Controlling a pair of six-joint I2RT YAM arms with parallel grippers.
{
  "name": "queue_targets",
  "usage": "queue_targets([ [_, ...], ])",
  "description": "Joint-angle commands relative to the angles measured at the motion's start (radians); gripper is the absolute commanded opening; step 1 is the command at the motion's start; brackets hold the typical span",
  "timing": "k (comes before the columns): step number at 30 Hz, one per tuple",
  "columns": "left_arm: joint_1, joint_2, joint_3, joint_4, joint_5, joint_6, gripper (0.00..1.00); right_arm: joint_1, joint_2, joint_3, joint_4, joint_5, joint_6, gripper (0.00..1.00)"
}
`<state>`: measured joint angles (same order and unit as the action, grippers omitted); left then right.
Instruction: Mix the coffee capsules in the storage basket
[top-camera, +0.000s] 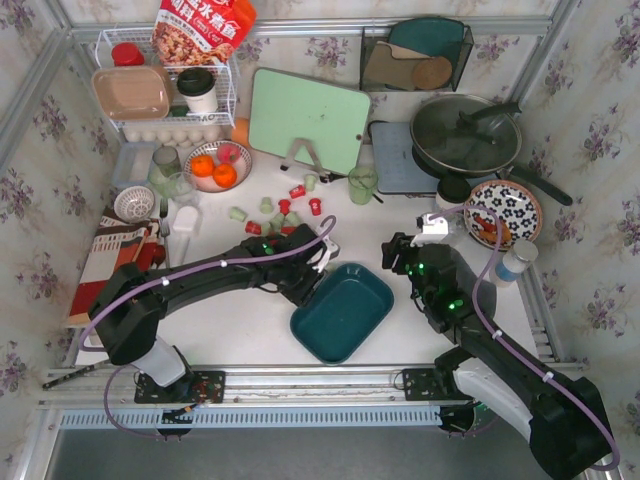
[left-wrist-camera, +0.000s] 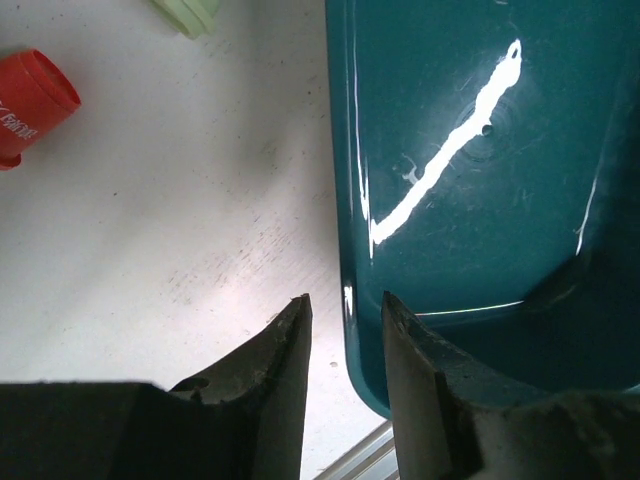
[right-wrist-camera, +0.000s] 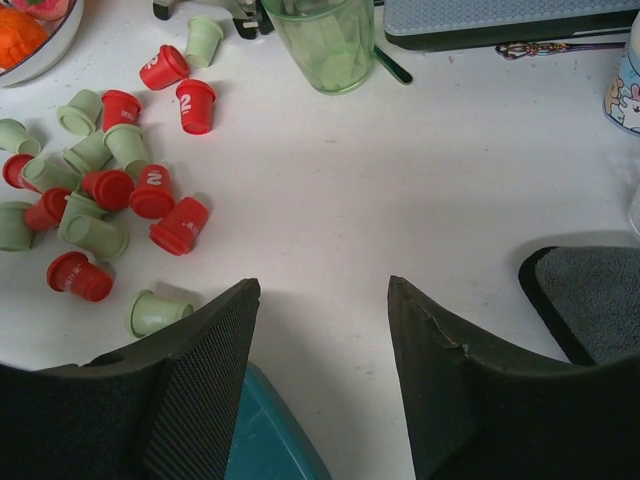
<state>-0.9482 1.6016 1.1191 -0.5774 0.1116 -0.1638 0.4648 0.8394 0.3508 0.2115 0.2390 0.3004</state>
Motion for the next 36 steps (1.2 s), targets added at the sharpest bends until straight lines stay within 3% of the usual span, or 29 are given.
queue_targets([
  [1,0.0,-0.002,0.011,0.019,0.033,-0.033,0.38,0.005,-0.004,0.01,0.034,0.002,-0.014,0.62],
  [14,-0.001,0.071,0.028,0.038,0.008,-0.06,0.36,0.017,0.016,0.017,0.032,-0.008,-0.011,0.62],
  [19,-0.009,0.067,0.048,0.037,-0.002,-0.08,0.2,0.024,0.018,0.017,0.034,0.003,-0.012,0.63],
  [23,-0.015,0.054,0.055,0.033,-0.028,-0.1,0.15,0.03,0.013,0.017,0.032,0.007,-0.014,0.63],
  [36,-0.038,0.089,0.084,0.042,-0.047,-0.129,0.14,0.036,0.017,0.02,0.029,0.018,-0.017,0.63],
])
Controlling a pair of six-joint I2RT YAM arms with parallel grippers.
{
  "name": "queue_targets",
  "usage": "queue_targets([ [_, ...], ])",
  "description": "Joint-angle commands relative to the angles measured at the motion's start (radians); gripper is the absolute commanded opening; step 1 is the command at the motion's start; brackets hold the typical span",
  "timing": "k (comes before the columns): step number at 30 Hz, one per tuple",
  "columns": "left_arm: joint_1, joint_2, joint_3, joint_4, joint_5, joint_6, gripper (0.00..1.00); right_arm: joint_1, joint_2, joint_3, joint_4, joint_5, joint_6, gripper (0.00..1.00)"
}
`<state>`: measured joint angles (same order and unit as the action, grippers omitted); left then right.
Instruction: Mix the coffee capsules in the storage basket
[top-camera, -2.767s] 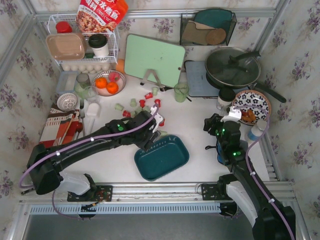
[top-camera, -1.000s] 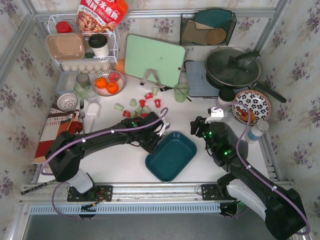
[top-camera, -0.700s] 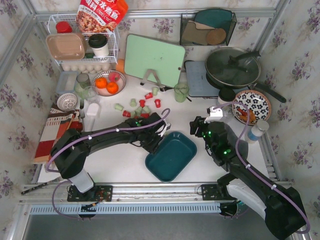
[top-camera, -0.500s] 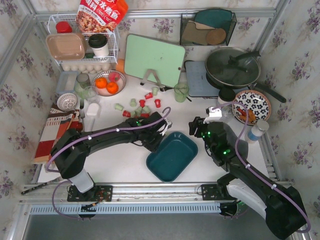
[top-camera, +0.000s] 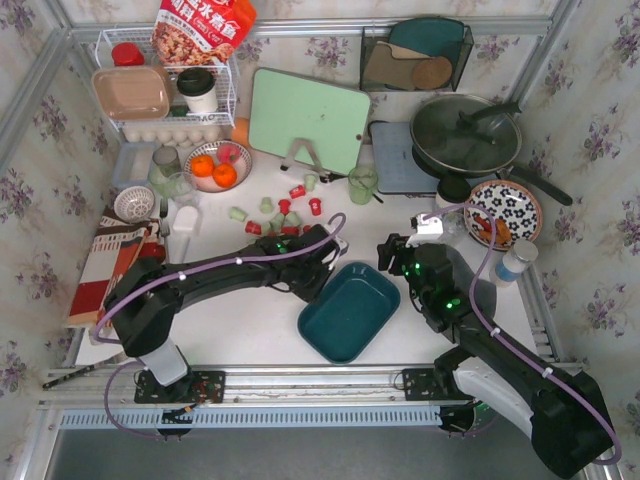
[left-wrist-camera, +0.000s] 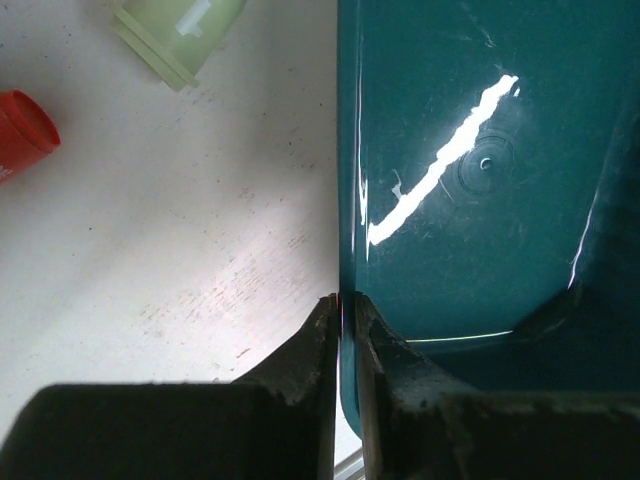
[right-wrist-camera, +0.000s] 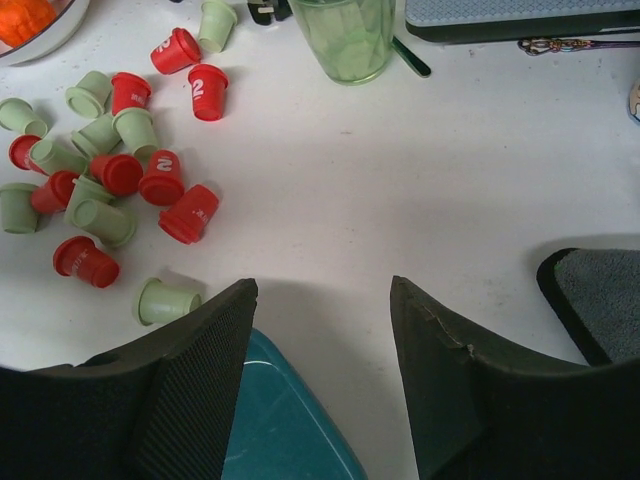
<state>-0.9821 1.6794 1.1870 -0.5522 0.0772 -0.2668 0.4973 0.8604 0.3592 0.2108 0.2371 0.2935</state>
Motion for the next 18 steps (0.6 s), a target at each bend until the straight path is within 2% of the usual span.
queue_targets([
  [1,-0.004,0.008,0.018,0.023,-0.022,-0.039,0.11,0.004,-0.003,0.012,0.03,0.022,-0.01,0.64],
  [5,-0.003,-0.048,0.012,0.059,-0.105,-0.152,0.02,0.007,-0.006,0.018,0.021,0.025,-0.007,0.64],
  [11,-0.003,-0.095,0.026,0.142,-0.165,-0.293,0.01,0.017,-0.007,0.03,-0.004,0.072,0.009,0.65],
  [18,-0.003,-0.035,0.056,0.211,-0.218,-0.359,0.0,0.017,0.021,0.058,-0.079,0.169,0.059,0.65],
])
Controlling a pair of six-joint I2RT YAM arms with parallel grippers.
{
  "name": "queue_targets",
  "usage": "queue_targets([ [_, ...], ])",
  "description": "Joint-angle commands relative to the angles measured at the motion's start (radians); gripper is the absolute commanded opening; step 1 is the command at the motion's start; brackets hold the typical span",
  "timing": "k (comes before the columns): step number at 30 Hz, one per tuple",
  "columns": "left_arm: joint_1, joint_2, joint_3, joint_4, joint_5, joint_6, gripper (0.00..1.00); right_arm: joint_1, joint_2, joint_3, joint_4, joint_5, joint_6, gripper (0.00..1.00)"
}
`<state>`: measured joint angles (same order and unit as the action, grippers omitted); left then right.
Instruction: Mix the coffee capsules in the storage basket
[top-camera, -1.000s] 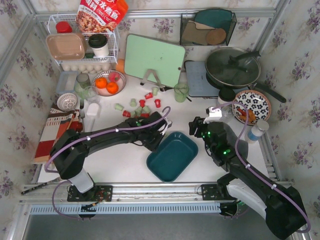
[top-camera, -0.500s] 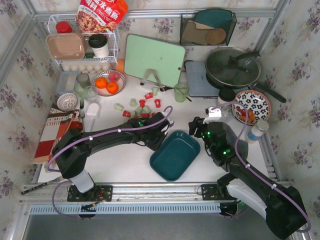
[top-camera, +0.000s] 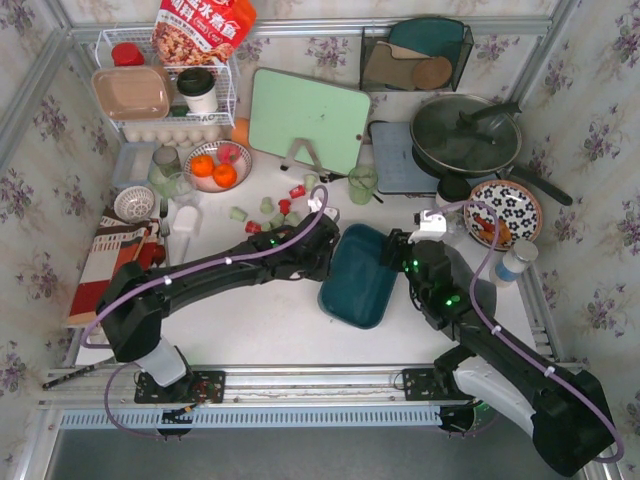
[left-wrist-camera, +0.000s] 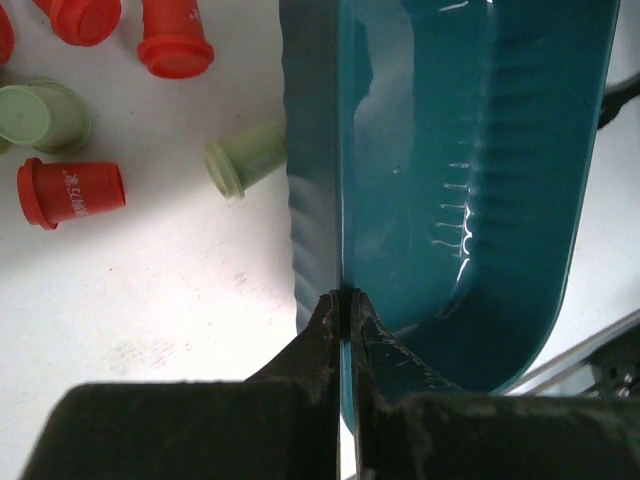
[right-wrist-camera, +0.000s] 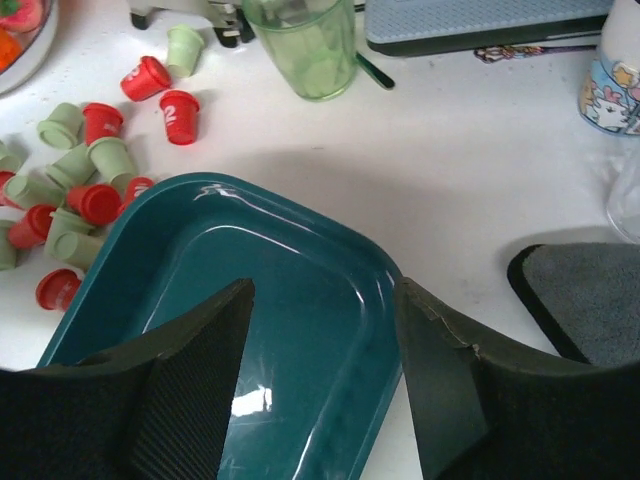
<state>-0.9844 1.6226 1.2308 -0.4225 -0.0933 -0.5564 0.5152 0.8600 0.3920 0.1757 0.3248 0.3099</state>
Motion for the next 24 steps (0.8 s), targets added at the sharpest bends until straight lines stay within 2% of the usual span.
queue_targets([
  [1,0.0,0.028,0.013,0.1,-0.054,-0.079,0.0,-0.001,0.039,0.033,-0.063,0.089,0.049,0.65],
  [5,0.0,0.048,0.012,0.145,-0.1,-0.104,0.0,-0.001,0.082,0.064,-0.11,0.114,0.073,0.65],
  [14,0.0,0.085,0.026,0.217,-0.131,-0.127,0.0,-0.005,0.079,0.038,-0.099,0.208,0.134,0.62],
  [24,0.0,0.098,0.019,0.249,-0.155,-0.136,0.0,-0.07,0.146,0.015,-0.057,0.103,0.168,0.6],
])
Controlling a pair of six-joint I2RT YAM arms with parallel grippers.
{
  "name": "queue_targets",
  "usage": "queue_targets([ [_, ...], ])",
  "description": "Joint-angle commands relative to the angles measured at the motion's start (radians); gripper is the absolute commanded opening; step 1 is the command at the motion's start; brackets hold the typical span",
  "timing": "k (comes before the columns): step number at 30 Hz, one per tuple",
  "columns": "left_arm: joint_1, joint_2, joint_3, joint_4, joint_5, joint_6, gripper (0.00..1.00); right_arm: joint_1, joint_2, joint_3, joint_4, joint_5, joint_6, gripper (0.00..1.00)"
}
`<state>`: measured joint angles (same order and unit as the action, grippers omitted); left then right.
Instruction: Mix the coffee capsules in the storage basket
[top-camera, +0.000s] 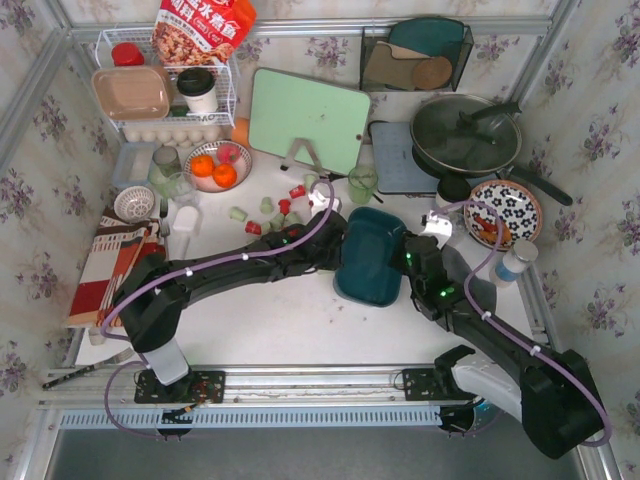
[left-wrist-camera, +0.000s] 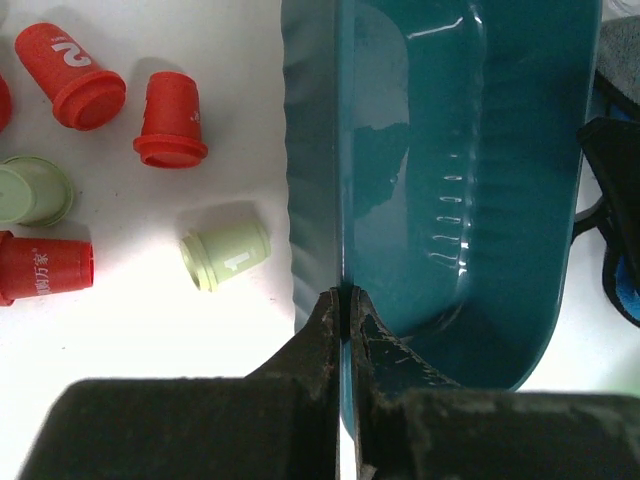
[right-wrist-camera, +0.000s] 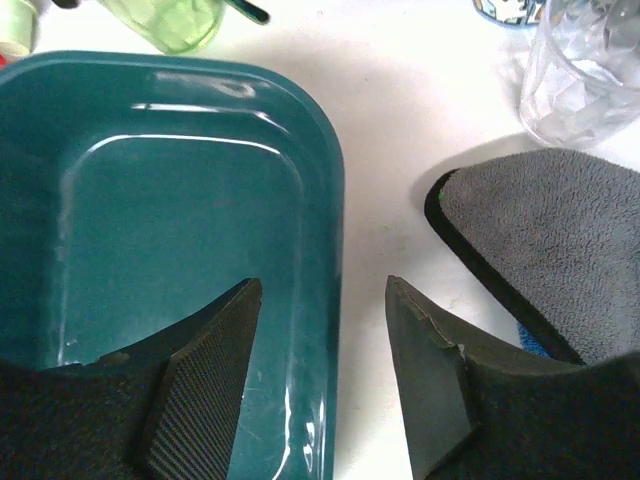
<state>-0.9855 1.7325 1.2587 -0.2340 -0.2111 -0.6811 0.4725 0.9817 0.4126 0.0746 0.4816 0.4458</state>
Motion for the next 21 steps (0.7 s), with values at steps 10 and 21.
queue_targets([
  [10,0.008,0.024,-0.037,0.131,-0.004,-0.048,0.0,-0.057,0.116,-0.028,0.137,-0.212,0.041,0.46],
  [21,0.011,0.009,-0.076,0.191,0.022,-0.014,0.2,-0.059,0.153,0.006,0.096,-0.161,-0.016,0.0],
])
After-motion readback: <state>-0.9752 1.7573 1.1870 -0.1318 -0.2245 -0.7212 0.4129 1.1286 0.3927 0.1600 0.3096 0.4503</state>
